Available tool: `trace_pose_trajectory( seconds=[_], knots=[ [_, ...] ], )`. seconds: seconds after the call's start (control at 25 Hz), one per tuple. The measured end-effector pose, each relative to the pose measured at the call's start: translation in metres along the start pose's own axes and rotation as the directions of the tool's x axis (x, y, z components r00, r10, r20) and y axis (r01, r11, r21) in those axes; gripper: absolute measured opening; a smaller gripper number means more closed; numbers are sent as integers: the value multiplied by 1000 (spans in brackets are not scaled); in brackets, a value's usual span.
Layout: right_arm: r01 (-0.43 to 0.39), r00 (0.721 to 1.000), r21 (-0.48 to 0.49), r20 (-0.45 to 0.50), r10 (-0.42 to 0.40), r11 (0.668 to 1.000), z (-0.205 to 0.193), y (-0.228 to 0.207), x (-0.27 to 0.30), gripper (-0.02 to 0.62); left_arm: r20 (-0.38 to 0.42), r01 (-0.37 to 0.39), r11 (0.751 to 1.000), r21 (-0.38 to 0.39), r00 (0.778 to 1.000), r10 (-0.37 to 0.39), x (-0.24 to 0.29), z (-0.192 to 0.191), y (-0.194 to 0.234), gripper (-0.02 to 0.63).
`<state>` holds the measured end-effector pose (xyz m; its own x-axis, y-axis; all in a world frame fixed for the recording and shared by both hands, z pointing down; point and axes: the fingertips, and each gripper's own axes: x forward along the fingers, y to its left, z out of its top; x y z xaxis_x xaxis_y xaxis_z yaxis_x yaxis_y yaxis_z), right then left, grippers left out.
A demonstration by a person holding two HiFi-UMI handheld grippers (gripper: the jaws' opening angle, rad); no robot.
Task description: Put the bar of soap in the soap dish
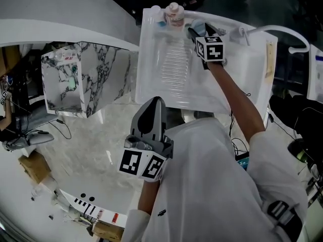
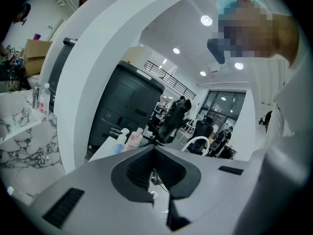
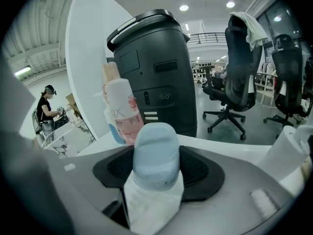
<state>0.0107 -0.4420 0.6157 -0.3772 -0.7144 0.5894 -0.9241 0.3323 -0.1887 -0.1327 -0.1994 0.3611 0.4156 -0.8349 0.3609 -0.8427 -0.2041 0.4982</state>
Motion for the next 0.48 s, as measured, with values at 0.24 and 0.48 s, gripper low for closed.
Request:
trace_pose_trajectory(
  seconds=[0.24, 0.48],
  knots=[
    [61, 995, -18, -74, -62, 998, -9, -9, 22, 299, -17, -5, 1000, -10, 1000, 4, 9, 0, 6, 0],
    [106, 984, -83, -135, -117, 991, -21, -12, 40, 299, -25, -18, 999, -27, 1000, 17, 15, 1, 16, 0]
  ],
)
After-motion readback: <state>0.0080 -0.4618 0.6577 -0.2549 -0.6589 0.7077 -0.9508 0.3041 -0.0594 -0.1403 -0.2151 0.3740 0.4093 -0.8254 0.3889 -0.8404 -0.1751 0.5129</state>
